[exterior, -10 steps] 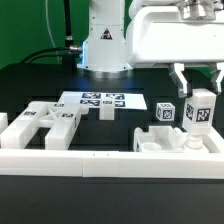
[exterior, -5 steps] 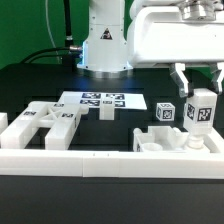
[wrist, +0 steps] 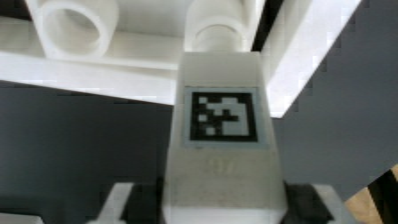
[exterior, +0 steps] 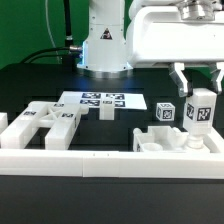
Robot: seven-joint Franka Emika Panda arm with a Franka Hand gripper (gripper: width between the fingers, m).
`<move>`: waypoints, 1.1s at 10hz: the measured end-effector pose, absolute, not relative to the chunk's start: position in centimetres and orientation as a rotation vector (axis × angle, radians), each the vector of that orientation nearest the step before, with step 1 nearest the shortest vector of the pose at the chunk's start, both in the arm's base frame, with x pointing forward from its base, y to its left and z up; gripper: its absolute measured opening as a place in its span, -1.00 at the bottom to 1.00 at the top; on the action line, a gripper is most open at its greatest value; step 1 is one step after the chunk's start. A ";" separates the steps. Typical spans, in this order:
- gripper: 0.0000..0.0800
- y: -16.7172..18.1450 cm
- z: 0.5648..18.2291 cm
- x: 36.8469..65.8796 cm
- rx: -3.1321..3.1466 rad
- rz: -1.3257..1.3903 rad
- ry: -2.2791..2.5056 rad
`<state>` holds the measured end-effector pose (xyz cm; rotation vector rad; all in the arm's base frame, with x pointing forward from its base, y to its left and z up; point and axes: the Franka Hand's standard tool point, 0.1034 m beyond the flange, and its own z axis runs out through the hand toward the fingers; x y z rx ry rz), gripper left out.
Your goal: Assemble chair
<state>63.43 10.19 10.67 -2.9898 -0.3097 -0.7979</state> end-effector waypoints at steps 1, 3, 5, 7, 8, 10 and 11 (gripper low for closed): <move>-0.28 10.1 10.7 63.4 -2.991 -0.798 -0.313; -0.28 9.5 10.7 63.1 -2.994 -0.810 -0.330; -0.28 9.7 10.7 63.1 -2.988 -0.834 -0.331; -0.28 9.8 10.7 63.2 -2.985 -0.843 -0.333; -0.28 9.9 10.7 63.1 -2.984 -0.843 -0.336; -0.28 10.3 10.7 63.1 -2.981 -0.841 -0.345; -0.28 10.3 10.6 63.0 -2.981 -0.840 -0.345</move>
Offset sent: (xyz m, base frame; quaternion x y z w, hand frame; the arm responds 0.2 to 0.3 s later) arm -0.0137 0.0027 -0.0068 0.0071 0.0050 0.0052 0.9999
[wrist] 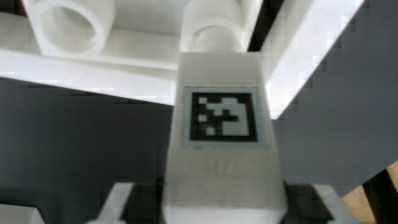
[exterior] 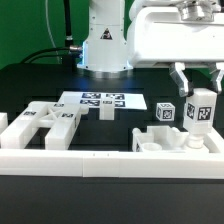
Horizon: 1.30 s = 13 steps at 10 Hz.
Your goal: Assemble chair
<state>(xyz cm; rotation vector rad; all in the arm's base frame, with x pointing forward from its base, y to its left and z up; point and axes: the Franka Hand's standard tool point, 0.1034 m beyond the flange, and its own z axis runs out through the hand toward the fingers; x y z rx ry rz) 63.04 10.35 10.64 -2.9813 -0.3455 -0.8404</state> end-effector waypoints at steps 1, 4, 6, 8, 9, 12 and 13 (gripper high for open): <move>-0.28 10.3 10.6 63.0 -2.982 -0.839 -0.346; -0.28 10.3 9.8 62.7 -2.987 -0.823 -0.347; -0.28 10.4 9.5 62.6 -2.988 -0.818 -0.349; -0.28 10.3 9.5 62.8 -2.983 -0.840 -0.348; -0.28 10.3 9.5 62.8 -2.983 -0.840 -0.348; 0.34 10.2 9.5 62.8 -2.985 -0.839 -0.347; 0.57 10.1 9.7 62.9 -2.985 -0.845 -0.345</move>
Offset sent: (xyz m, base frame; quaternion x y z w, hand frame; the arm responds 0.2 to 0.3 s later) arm -0.0001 0.0017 -0.0073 0.0031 0.0060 0.0019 1.0000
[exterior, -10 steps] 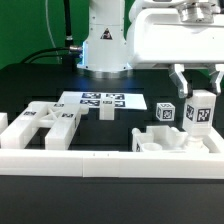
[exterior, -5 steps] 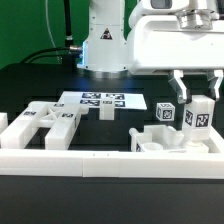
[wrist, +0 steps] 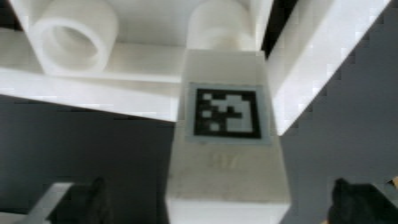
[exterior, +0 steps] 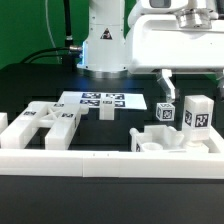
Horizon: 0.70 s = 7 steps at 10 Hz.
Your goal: Assemble chair
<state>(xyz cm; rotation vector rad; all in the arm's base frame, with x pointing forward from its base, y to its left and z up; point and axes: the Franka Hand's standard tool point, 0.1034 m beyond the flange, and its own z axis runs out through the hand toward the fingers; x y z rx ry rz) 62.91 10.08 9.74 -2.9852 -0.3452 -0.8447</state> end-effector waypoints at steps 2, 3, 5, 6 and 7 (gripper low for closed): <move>0.61 9.8 10.1 63.1 -2.987 -0.850 -0.349; 0.62 9.2 10.7 63.3 -2.995 -0.840 -0.363; 0.62 8.4 11.9 63.7 -3.002 -0.843 -0.377; 0.62 8.5 11.6 63.6 -3.003 -0.837 -0.380; 0.62 8.4 11.5 63.6 -3.003 -0.836 -0.380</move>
Offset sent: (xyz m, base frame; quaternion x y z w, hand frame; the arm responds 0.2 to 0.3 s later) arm 0.0091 -0.0241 0.0293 -0.0010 -0.0290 -0.0318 0.9991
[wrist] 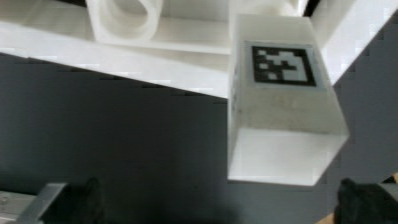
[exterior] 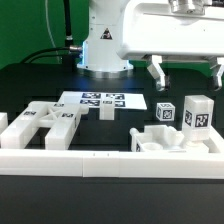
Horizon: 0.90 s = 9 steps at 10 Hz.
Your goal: Assemble chair
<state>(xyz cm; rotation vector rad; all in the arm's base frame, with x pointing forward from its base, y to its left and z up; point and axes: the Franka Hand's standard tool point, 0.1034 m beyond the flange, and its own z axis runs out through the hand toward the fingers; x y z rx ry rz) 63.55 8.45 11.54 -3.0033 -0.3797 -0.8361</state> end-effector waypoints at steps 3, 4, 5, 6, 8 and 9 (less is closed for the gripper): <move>0.62 8.4 11.0 63.2 -3.020 -0.750 -0.381; 0.62 8.3 10.8 63.2 -3.039 -0.622 -0.375; 0.62 8.8 10.7 63.4 -3.048 -0.488 -0.368; 0.62 9.2 10.6 63.7 -3.052 -0.395 -0.371; 0.62 9.6 10.1 63.3 -3.056 -0.181 -0.368; 0.62 9.9 10.0 63.6 -3.053 -0.094 -0.363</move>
Offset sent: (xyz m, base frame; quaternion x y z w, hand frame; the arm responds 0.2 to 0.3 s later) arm 0.0075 -0.0125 -0.0022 0.0166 -0.1453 0.0048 0.9892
